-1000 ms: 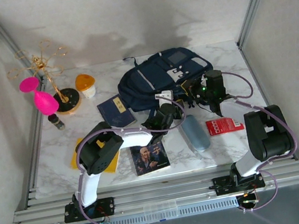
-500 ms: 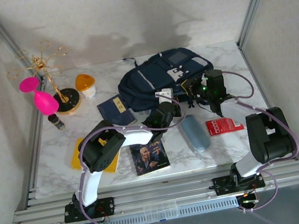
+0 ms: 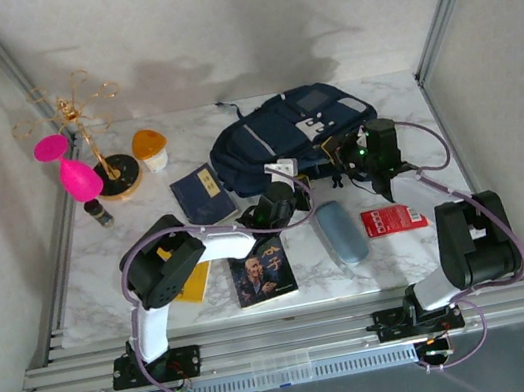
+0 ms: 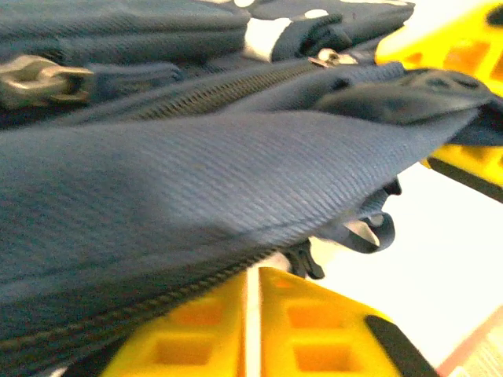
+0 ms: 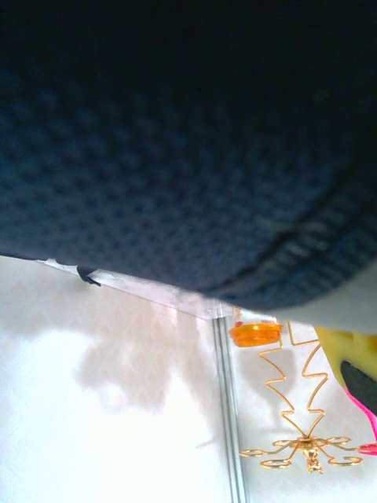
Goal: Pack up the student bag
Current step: Unzip the student bag at the top-center of the table.
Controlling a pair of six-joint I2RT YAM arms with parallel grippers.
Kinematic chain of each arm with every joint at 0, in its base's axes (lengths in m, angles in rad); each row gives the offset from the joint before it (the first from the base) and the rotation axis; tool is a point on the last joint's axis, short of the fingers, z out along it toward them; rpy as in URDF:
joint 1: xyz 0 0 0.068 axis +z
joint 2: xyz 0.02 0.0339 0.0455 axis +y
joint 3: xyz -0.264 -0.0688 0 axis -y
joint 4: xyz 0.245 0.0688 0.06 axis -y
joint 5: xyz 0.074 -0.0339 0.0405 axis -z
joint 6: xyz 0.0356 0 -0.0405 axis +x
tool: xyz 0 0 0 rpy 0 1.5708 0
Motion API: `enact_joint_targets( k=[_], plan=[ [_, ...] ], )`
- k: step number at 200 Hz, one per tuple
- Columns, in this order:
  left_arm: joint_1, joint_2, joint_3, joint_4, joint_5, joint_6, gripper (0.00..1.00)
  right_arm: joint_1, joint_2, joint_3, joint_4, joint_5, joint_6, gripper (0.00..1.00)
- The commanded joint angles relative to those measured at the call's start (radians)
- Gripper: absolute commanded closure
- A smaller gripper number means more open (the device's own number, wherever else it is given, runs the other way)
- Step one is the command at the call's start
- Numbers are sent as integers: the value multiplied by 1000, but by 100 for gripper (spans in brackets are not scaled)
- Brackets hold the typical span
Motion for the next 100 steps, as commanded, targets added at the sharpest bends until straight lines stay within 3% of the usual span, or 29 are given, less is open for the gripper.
enact_joint_targets(
  k=[1,38,67,100],
  plan=[
    [-3,42,94,-33,62,7,82,-4,-50,46,74,-23,0,90],
    [-25,97,129,53,-47,14,61,9,-68,36,75,-14,8,90],
    [-19,158,219,-16,-155,11,60,18,-71,32,76,-20,13,90],
    [-20,160,219,69,-187,58,58,24,-75,24,75,-19,11,90]
  ],
)
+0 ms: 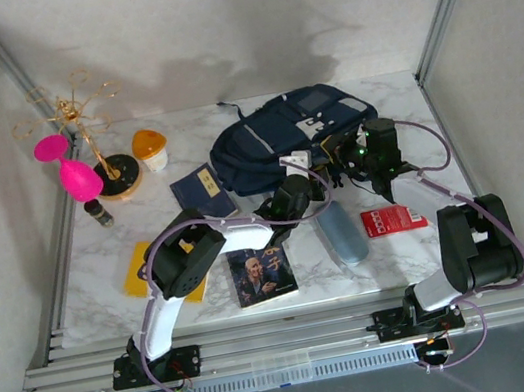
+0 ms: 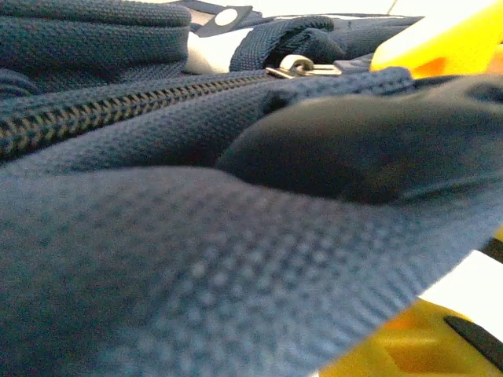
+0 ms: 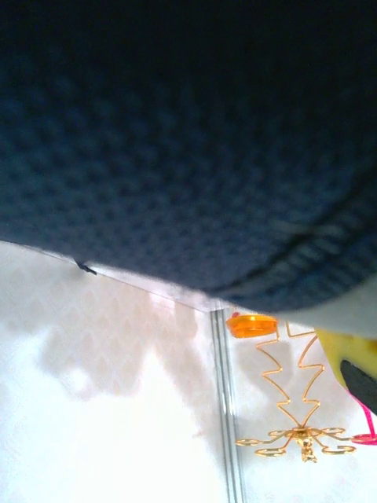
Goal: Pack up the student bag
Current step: Unzip the student bag at the top-center of the table.
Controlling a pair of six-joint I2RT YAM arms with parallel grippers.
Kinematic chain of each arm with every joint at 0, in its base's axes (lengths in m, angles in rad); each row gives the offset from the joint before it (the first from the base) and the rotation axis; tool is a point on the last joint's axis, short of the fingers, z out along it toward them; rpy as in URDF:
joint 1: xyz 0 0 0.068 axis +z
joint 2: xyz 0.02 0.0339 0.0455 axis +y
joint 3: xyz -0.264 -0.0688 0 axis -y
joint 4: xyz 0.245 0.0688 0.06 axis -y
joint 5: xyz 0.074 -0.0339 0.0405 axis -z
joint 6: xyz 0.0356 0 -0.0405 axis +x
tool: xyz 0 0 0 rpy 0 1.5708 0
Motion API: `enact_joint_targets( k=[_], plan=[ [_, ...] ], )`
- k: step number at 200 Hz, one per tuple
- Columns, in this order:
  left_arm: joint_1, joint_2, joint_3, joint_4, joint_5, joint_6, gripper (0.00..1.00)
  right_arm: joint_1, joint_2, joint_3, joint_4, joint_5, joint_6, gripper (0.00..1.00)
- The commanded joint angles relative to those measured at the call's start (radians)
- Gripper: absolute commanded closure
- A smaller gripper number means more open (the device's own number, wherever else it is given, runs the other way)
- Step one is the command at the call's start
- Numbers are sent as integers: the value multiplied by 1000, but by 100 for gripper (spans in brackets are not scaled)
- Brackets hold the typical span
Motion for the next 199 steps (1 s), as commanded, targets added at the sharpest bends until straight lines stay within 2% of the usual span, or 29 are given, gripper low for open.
enact_joint_targets(
  k=[1,25,46,71,90,121,161,199],
  plan=[
    [4,1,23,65,-86,39,58,10,-53,24,75,-22,-1,90],
    [4,-25,-30,178,-106,59,59,9,-50,21,71,-24,-5,90],
    [5,-23,-24,189,-104,80,62,10,-47,15,71,-24,-7,91],
    [7,-7,9,149,-97,97,72,9,-49,13,75,-25,-5,91],
    [8,-26,-26,181,-102,97,81,10,-53,22,58,-21,-18,91],
    [8,-67,-68,184,-100,118,100,-4,-60,36,31,-18,-34,91],
    [15,-164,-157,132,-72,119,100,-58,-72,54,9,-37,-56,91],
    [51,-258,-231,-6,67,97,100,-141,-62,94,-35,-72,-109,90]
  ],
)
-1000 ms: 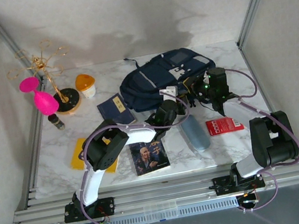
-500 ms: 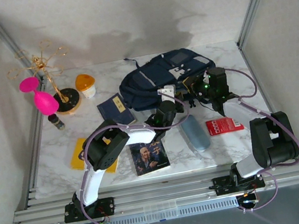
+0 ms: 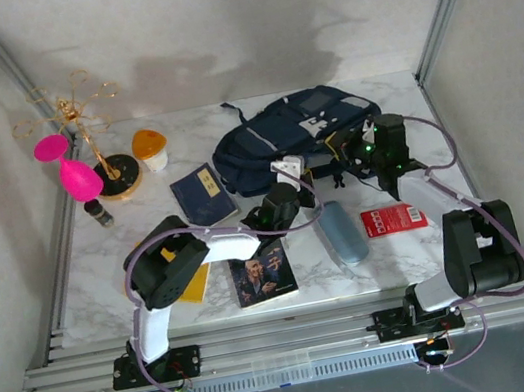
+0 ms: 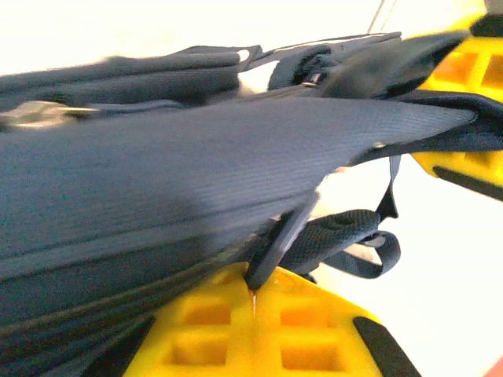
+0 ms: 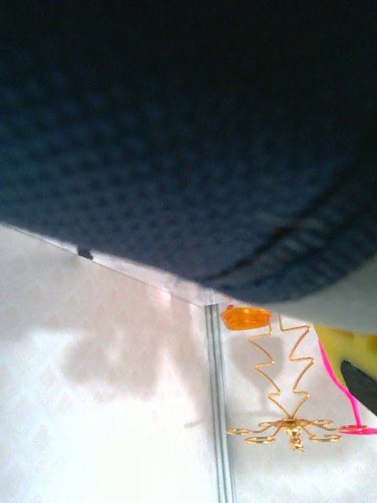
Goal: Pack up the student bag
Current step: Unzip the student bag at the top-center of the table.
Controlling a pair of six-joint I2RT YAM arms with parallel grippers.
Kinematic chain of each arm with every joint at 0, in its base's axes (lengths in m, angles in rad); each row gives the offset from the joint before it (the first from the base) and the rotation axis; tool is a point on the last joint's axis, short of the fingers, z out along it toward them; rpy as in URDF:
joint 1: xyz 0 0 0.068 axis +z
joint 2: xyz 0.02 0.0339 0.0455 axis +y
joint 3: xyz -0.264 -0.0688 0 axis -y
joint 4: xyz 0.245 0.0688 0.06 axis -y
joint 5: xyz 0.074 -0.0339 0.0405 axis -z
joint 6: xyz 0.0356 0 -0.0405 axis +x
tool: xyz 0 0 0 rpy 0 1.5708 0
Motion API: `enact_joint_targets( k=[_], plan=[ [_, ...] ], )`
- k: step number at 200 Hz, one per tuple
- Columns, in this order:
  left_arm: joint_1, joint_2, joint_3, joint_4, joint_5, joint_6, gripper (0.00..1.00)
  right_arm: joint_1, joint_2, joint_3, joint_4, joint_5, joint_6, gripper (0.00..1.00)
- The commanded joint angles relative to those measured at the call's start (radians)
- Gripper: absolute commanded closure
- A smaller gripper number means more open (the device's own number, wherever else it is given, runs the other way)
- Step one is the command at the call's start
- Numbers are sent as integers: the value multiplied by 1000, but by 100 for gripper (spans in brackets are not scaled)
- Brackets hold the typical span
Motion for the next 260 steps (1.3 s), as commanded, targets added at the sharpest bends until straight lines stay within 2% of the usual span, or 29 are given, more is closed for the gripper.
enact_joint_targets(
  k=[1,44,71,104,134,147,175,193,214,260],
  plan=[
    [51,-90,-40,-86,60,-22,100,-72,-28,70,22,-6,-62,90],
    [70,-143,-74,-163,265,-32,100,-101,-3,124,-5,-19,-111,90],
    [66,-89,16,-197,346,-69,100,-80,-12,101,20,-20,-68,90],
    [28,-20,61,-58,285,-130,69,-36,-31,91,26,3,-43,90],
    [23,46,145,-66,211,-152,59,-9,-45,86,28,15,-30,90],
    [23,71,161,-51,179,-137,51,-2,-49,87,26,15,-30,90],
    [24,111,220,-46,186,-78,52,2,-55,86,21,16,-33,90],
    [27,115,230,-26,127,-95,55,3,-55,76,25,19,-34,90],
    [32,107,208,17,119,-98,56,4,-49,65,32,13,-30,90],
    [41,130,253,7,181,-51,71,6,-46,37,39,19,-34,90]
  ],
)
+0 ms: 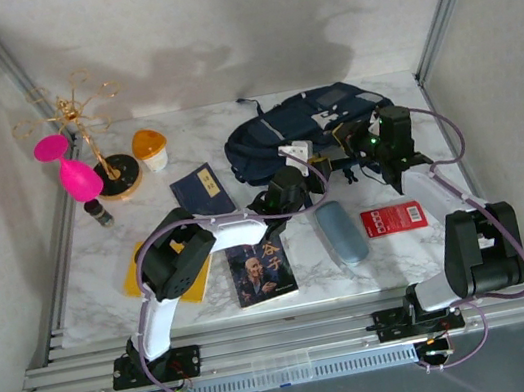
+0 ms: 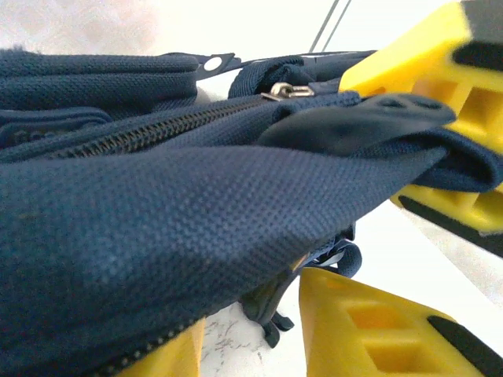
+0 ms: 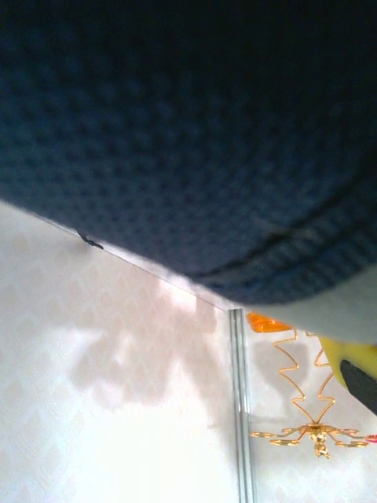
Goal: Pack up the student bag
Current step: Unzip the student bag at the top-center of the table.
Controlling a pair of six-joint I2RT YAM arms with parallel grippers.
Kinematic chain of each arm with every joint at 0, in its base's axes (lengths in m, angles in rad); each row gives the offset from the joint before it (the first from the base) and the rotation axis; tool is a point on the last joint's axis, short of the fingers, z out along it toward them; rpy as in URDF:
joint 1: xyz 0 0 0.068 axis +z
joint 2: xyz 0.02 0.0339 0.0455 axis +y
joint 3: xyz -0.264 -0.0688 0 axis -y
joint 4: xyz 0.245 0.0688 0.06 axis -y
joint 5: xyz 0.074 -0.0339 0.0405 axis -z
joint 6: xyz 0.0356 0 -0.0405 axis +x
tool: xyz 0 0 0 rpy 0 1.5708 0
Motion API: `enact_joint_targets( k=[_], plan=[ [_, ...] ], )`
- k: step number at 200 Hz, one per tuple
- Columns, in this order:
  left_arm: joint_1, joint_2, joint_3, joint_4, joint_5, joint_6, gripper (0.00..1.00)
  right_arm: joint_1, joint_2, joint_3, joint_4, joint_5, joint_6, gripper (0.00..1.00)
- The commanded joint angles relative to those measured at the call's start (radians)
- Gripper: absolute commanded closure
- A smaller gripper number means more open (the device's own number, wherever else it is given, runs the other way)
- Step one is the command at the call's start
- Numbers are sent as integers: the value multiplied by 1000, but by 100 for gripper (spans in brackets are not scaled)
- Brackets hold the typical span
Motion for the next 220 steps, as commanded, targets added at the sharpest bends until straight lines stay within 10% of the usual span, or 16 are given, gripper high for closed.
enact_joint_targets(
  k=[1,60,220],
  plan=[
    [12,18,56,45,25,37,71,15,-40,-8,83,-27,-3,90],
    [32,-7,21,52,48,36,100,12,-37,12,53,-22,-26,91],
    [142,-224,-178,-270,298,23,100,-98,23,132,-55,-114,-129,89]
  ],
)
